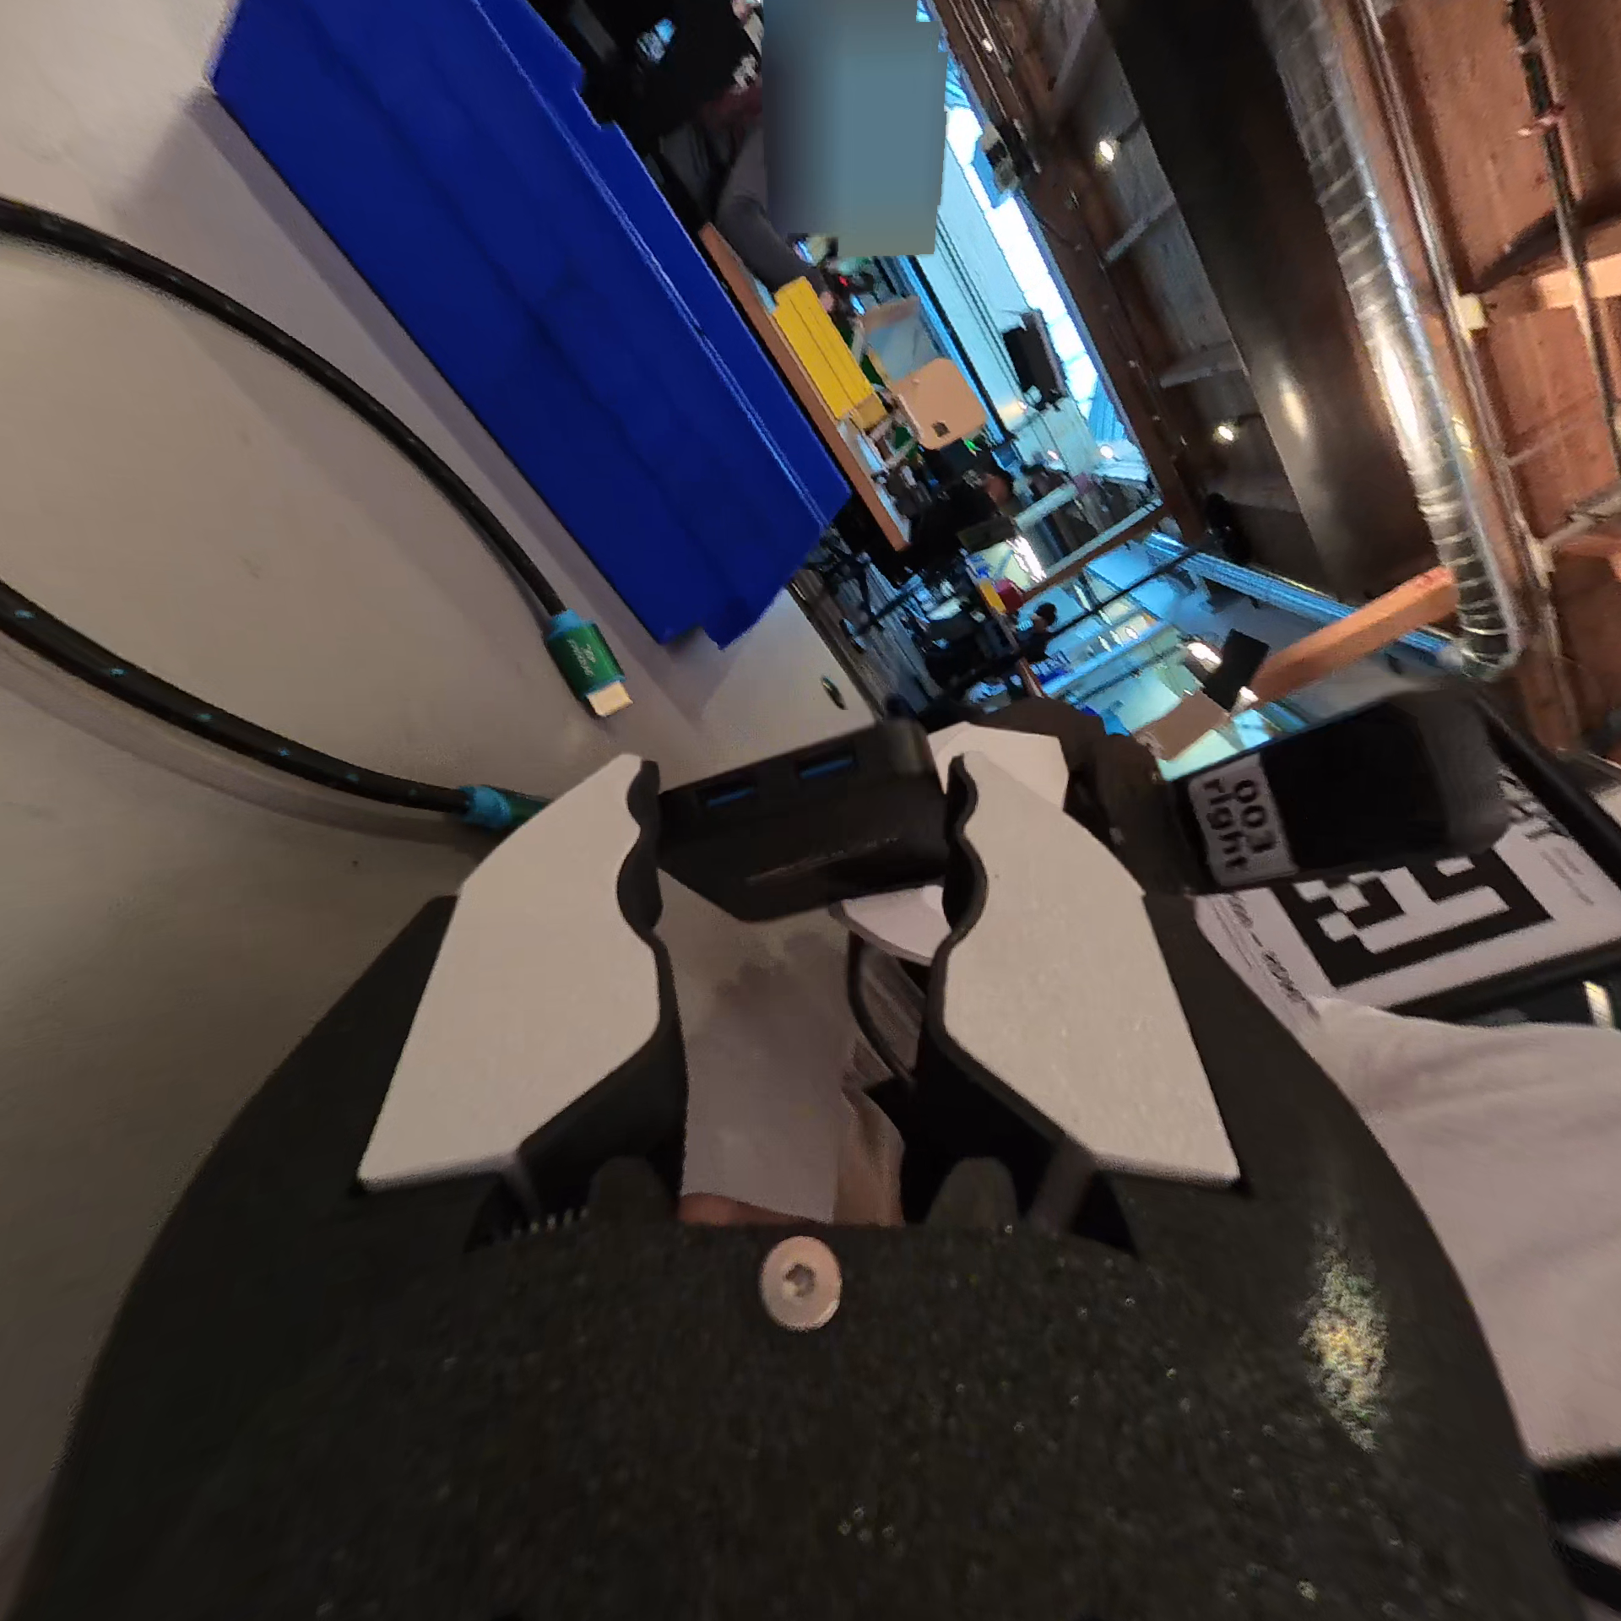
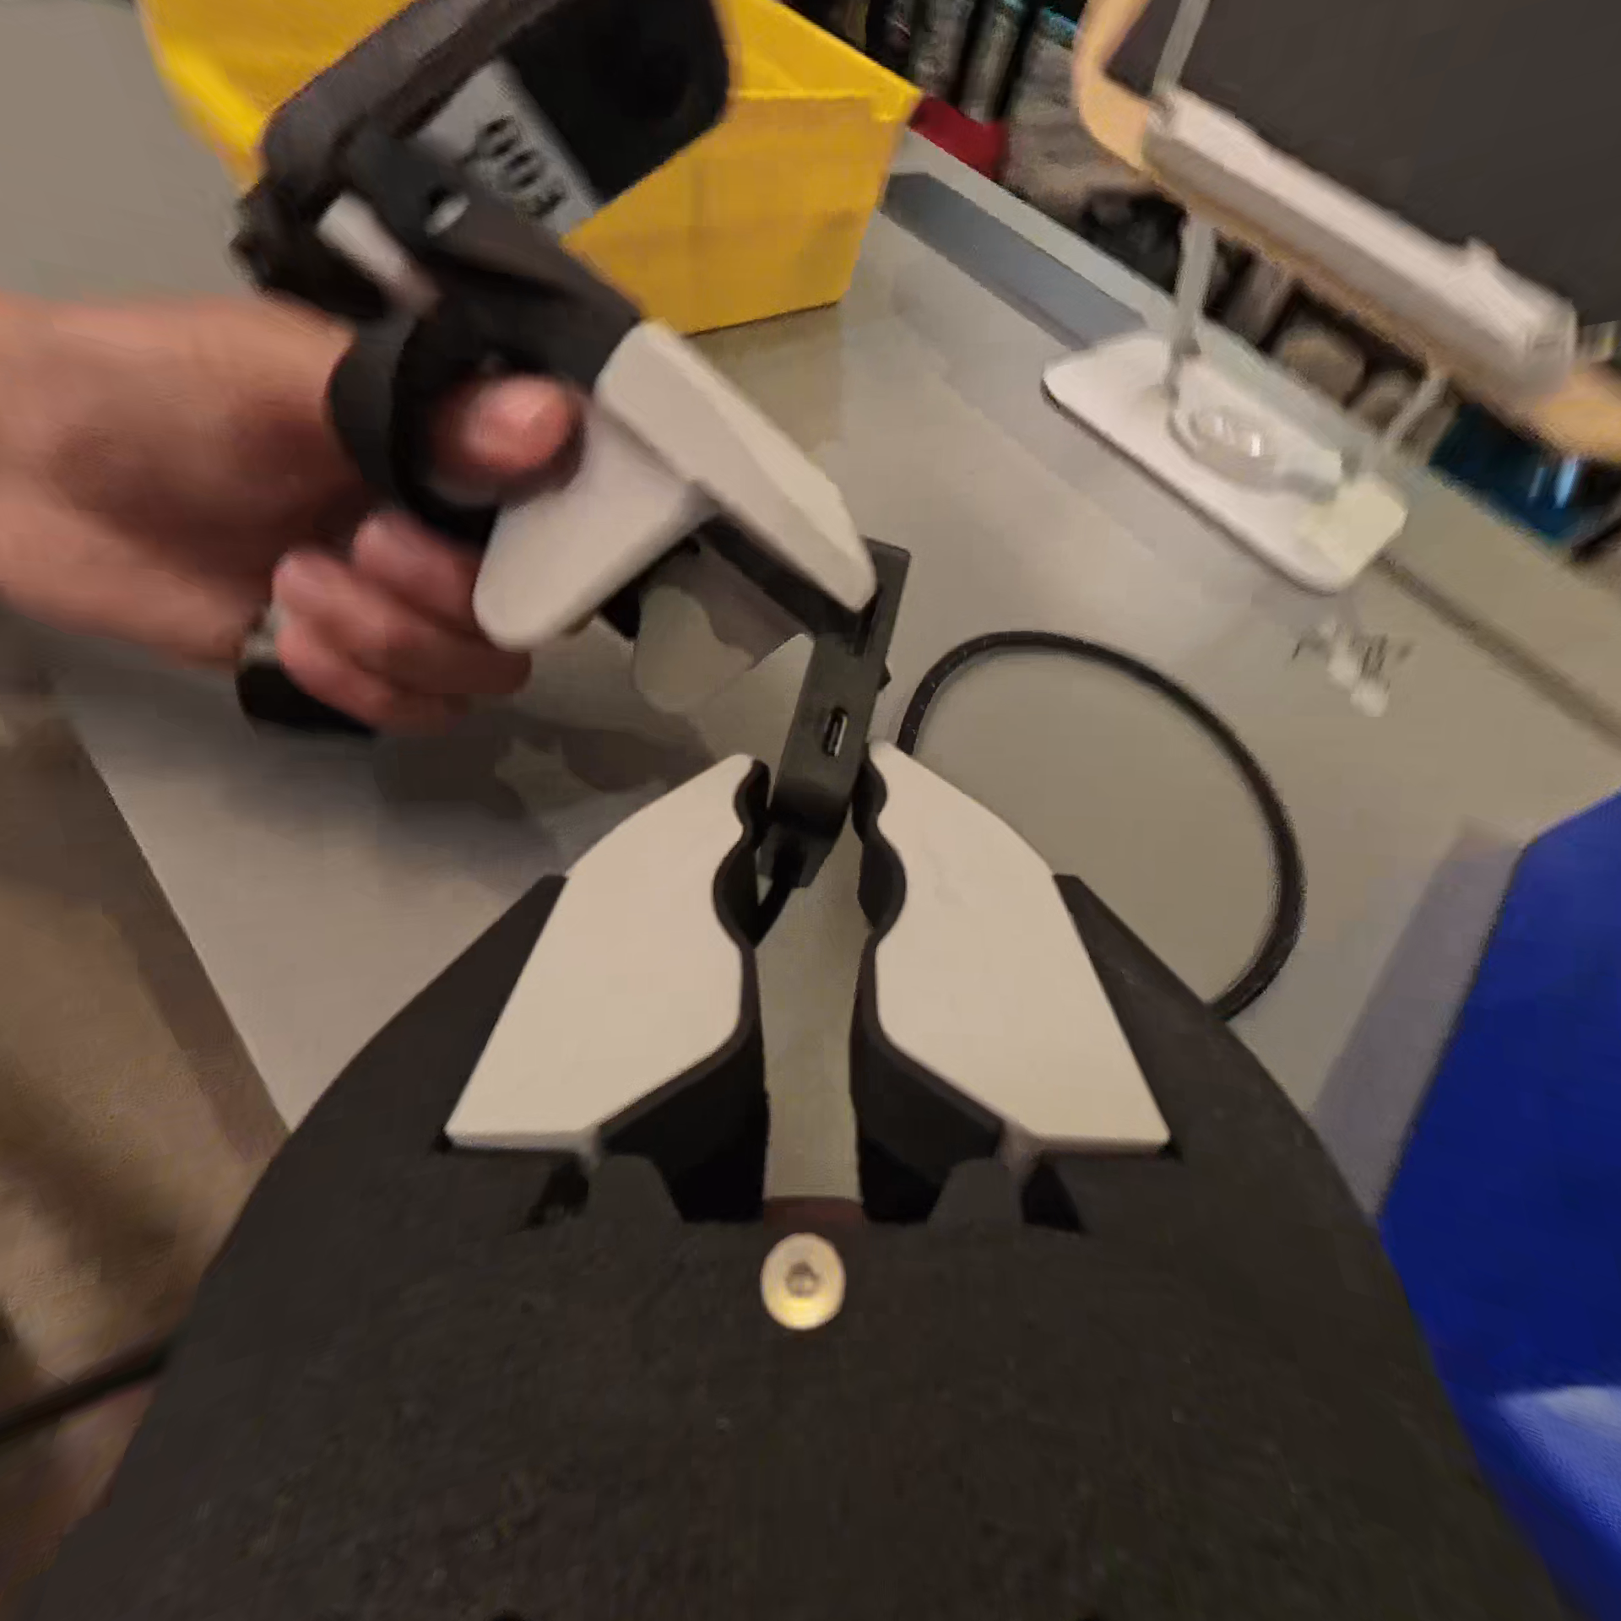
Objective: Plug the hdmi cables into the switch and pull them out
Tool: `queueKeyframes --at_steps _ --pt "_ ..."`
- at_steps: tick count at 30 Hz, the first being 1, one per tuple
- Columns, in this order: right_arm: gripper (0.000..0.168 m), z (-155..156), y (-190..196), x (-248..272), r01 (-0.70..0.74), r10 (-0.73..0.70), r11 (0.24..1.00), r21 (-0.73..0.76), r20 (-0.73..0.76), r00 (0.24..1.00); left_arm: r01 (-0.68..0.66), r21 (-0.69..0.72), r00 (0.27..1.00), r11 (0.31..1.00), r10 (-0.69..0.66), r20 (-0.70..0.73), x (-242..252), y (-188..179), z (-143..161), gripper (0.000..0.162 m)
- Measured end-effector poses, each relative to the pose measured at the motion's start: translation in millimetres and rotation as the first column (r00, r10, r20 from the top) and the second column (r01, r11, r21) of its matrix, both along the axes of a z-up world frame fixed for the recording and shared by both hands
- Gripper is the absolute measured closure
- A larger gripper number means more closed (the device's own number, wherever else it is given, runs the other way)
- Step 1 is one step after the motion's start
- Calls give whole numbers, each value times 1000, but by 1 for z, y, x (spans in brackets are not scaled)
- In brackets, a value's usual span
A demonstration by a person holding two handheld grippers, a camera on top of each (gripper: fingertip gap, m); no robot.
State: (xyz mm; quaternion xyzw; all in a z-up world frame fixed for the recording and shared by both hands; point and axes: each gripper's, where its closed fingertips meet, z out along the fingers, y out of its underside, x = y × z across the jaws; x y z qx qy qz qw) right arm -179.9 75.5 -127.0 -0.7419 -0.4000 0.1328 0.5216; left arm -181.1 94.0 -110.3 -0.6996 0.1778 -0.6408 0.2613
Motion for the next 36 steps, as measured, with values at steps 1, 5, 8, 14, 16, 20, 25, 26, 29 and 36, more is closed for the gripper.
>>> queueKeyframes --at_steps 1,5,8,14,16,20,25,26,29,36 --pt "152 0 -3 2 -66 58 994 82 89 994 33 -15 999 999 -33 10 -1 -3 1 100" --pt "155 -8 -6 8 -168 74 959 227 372 925 122 -24 992 992 -123 -32 2 -13 -4 91" --pt "155 -9 -7 5 -174 77 957 231 376 924 153 60 981 986 -145 -131 1 -18 -11 92" --pt "155 -4 -11 -1 -198 89 944 263 374 923 200 141 969 970 -174 -175 -9 -23 -9 98" --pt "155 -3 -9 -1 -181 71 945 273 367 927 197 143 969 970 -170 -181 -12 -22 -8 91" --pt "155 -5 -5 2 -154 36 950 271 396 917 198 149 957 969 -158 -242 -16 -19 -16 82" --pt "155 -1 -21 -12 -241 117 928 283 391 913 321 81 939 944 -306 -156 -8 -40 -16 90" --pt "155 2 -27 -15 -273 163 919 285 355 921 358 59 929 932 -349 -123 -8 -44 -14 90" --pt "155 19 -34 -20 -301 245 895 330 201 949 397 -29 916 917 -394 76 -3 -50 -4 91" --pt "154 12 -31 -22 -322 270 912 255 218 938 458 11 883 889 -456 115 16 -66 2 91"
